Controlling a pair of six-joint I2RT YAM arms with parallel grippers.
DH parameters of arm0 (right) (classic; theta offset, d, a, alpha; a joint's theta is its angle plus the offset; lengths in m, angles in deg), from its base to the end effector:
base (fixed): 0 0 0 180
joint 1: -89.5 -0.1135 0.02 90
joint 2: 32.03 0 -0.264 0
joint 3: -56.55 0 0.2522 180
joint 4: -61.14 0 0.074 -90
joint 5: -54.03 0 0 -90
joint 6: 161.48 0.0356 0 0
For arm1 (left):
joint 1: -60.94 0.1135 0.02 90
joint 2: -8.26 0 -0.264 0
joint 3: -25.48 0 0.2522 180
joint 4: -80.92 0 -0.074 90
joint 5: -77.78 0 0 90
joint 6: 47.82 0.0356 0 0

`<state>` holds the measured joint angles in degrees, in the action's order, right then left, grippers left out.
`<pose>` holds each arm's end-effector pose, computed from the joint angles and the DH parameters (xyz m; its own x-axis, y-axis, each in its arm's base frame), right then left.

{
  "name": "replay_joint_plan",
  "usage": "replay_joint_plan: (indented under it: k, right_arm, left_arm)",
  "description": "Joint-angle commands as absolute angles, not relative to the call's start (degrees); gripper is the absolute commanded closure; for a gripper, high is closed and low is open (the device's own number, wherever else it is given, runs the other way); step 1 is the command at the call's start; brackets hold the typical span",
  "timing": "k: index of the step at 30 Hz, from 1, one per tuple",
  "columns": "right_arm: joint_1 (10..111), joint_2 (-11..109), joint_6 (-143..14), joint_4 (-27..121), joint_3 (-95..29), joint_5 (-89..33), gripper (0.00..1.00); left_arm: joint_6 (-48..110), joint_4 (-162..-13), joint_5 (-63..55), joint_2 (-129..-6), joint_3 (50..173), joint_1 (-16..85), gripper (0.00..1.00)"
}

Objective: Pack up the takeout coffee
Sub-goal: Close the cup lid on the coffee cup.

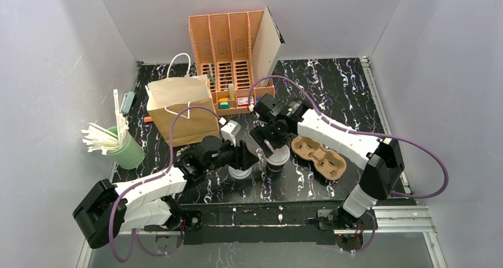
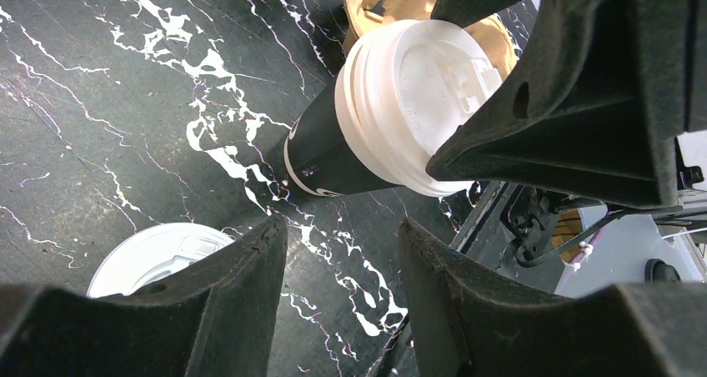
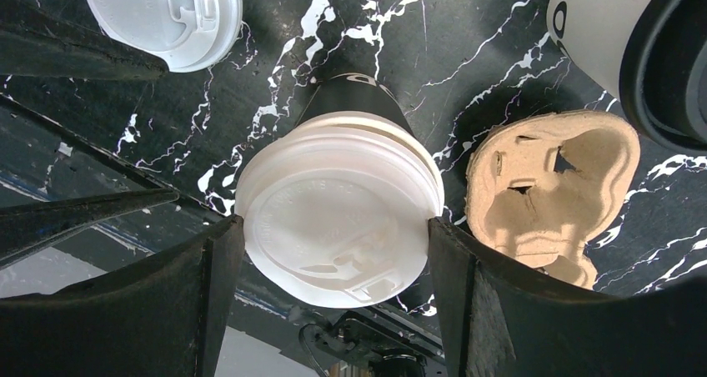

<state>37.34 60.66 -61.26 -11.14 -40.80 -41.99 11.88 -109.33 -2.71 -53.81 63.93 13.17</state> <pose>0.2026 0.2547 0.2965 -0.6933 -0.6048 -0.3919 -0.6482 0.7610 -0.0279 0.1526 -0.1769 0.2205 -0.5571 -0.1266 -0.8207 0.6454 0.5559 -0.5238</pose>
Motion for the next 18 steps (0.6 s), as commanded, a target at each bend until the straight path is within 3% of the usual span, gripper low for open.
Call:
replay_joint_plan:
  k: [1, 18]
  right_arm:
    - [36.87, 61.09, -62.13, -10.89, -43.16, -42.38, 0.23]
    - [36.68, 61.39, -62.17, -11.49, -43.52, -44.85, 0.23]
  left_arm:
    - [12.3, -110.38, -2.37, -53.71, 63.15, 13.25, 0.51]
    - [12.56, -110.2, -2.65, -53.27, 62.8, 13.3, 0.51]
